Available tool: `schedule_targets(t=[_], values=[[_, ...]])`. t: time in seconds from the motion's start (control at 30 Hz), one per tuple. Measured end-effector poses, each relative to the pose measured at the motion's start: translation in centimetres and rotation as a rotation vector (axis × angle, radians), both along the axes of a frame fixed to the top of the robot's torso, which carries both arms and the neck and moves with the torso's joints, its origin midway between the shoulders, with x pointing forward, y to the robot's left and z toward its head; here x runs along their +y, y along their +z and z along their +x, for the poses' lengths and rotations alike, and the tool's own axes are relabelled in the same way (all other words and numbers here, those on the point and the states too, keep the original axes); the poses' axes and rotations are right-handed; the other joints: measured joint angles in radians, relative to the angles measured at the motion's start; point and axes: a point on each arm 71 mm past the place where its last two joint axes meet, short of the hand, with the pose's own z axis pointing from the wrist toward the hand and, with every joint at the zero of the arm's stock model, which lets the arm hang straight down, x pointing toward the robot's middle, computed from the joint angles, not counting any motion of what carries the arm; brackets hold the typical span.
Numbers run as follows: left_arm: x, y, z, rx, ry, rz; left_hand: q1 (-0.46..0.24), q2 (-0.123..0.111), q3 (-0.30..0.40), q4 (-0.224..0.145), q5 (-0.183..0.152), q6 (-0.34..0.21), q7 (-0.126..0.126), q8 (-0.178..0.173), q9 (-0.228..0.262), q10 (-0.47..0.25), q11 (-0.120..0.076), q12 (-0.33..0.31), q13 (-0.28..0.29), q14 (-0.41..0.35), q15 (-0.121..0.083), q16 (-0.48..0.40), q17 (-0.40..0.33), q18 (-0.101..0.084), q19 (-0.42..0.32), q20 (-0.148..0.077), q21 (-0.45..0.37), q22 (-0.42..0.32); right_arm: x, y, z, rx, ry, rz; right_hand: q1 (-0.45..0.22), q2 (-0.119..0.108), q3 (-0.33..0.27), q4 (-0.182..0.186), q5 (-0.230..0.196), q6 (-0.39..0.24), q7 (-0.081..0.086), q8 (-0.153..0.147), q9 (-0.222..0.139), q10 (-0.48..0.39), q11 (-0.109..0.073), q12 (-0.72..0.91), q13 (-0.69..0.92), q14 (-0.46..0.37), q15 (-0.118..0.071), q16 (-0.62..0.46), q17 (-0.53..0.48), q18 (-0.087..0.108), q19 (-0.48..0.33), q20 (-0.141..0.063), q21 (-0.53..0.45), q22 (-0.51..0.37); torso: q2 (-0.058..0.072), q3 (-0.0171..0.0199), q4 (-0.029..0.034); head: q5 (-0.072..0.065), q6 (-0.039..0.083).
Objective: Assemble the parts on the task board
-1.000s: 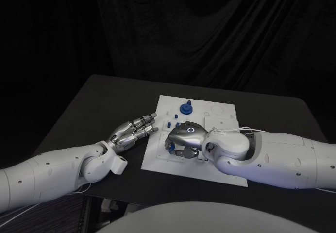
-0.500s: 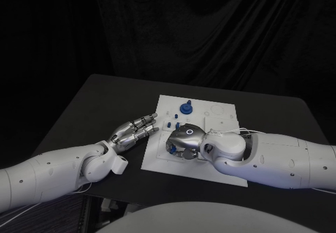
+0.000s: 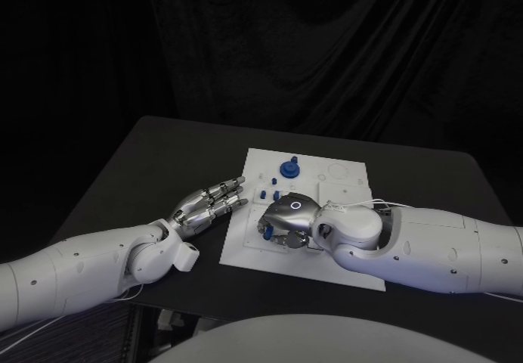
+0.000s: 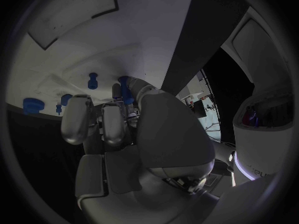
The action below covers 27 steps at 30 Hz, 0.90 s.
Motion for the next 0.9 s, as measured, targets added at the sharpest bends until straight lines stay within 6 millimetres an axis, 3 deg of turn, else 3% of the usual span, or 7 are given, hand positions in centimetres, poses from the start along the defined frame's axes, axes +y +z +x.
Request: schedule_targets(t=[0.07,0.2,0.37,0.57,0.63,0.73,0.9], values=[[0.0,0.0,0.0,0.000,0.000,0.000,0.000,0.000,0.000,0.000,0.000,0.000,0.000,0.000,0.000,0.000,0.000,0.000,0.000,0.000,0.000,0.000,0.000,0.000,0.000,0.000,0.000,0.000,0.0,-0.2,-0.1,0.005,0.001,-0.003,-0.018,-0.007,-0.009,0.013,-0.031,-0.055,-0.010,-0.033,-0.013,-0.047,0.018,-0.021,-0.007,-0.006,0.013,-0.004,-0.008,0.000,-0.010,0.010,-0.013,0.000,0.000,0.0000,-0.0001,-0.001,0.000],[0.0,-0.1,0.0,0.001,-0.001,0.000,0.000,0.000,0.003,-0.003,0.000,0.000,0.000,0.000,0.000,0.000,0.000,0.000,0.000,0.000,0.000,0.000,0.000,0.000,0.000,0.000,0.000,0.000,0.0,-0.2,-0.1,0.006,0.005,-0.004,-0.034,-0.018,-0.037,0.029,-0.084,-0.133,-0.035,-0.070,-0.036,-0.126,0.029,-0.033,-0.008,-0.015,0.023,-0.014,-0.024,0.000,-0.022,0.022,-0.041,0.000,-0.001,-0.0001,-0.0002,-0.001,0.000],[0.0,-0.1,0.0,0.001,-0.001,0.000,0.000,0.000,0.003,-0.003,0.000,0.003,0.003,0.000,0.000,0.000,0.000,0.000,0.000,0.000,0.000,0.000,0.000,0.000,0.000,0.000,0.000,0.000,-0.1,-0.2,-0.1,0.007,0.006,-0.003,-0.037,-0.015,-0.106,0.062,-0.135,-0.227,-0.061,-0.070,-0.076,-0.224,0.040,-0.016,0.010,-0.042,0.021,-0.030,-0.056,0.000,-0.041,0.030,-0.092,0.000,-0.001,-0.0002,-0.0005,-0.001,0.000],[0.0,-0.1,0.0,0.002,-0.001,0.000,0.000,0.000,0.003,-0.003,0.000,0.004,0.004,0.000,0.000,0.000,0.000,0.000,0.000,-0.004,-0.004,0.000,0.000,0.000,0.000,0.000,0.000,0.000,-1.0,-0.2,0.1,0.009,-0.008,0.005,-0.004,-0.030,-0.153,0.124,-0.143,-0.340,-0.077,-0.077,-0.133,-0.300,0.047,0.031,0.030,-0.057,0.029,-0.033,-0.071,0.001,-0.054,0.031,-0.119,0.000,-0.001,-0.0002,-0.0006,0.003,0.000],[0.1,-0.1,0.0,0.002,0.000,0.001,0.000,0.000,0.006,0.000,0.000,0.004,0.004,0.000,0.001,0.000,0.000,0.000,0.000,-0.004,-0.004,0.000,0.000,0.000,-0.004,-0.004,0.000,-0.002,-1.4,0.0,0.0,0.006,-0.013,0.017,0.006,-0.033,-0.160,0.143,-0.143,-0.349,-0.076,-0.077,-0.143,-0.319,0.052,0.041,0.034,-0.069,0.029,-0.043,-0.084,0.016,-0.063,0.034,-0.137,0.000,-0.001,-0.0003,-0.0006,0.005,0.000],[0.2,-0.2,0.0,0.003,0.001,0.001,0.000,0.000,0.006,0.000,0.000,0.004,0.004,0.000,0.001,0.000,0.000,0.000,0.000,-0.004,-0.004,0.000,0.000,0.000,-0.004,-0.004,0.000,-0.002,-2.0,0.9,0.1,-0.014,-0.019,0.044,0.015,-0.032,-0.164,0.152,-0.143,-0.348,-0.075,-0.077,-0.146,-0.344,0.053,0.053,0.036,-0.069,0.029,-0.043,-0.088,0.016,-0.062,0.034,-0.139,0.000,-0.001,-0.0002,-0.0006,0.005,0.000],[0.2,-0.2,0.0,0.004,0.002,0.002,0.000,0.000,0.006,0.000,0.000,0.004,0.004,0.000,0.001,0.000,0.000,0.000,0.000,-0.004,-0.004,0.000,-0.001,0.000,-0.004,-0.004,0.000,-0.004,-3.0,4.8,1.2,-0.080,-0.037,0.125,0.024,-0.033,-0.163,0.153,-0.133,-0.325,-0.070,-0.072,-0.146,-0.348,0.055,0.073,0.041,-0.069,0.029,-0.043,-0.087,0.016,-0.062,0.034,-0.139,0.001,-0.001,-0.0004,-0.0005,0.006,0.000]])
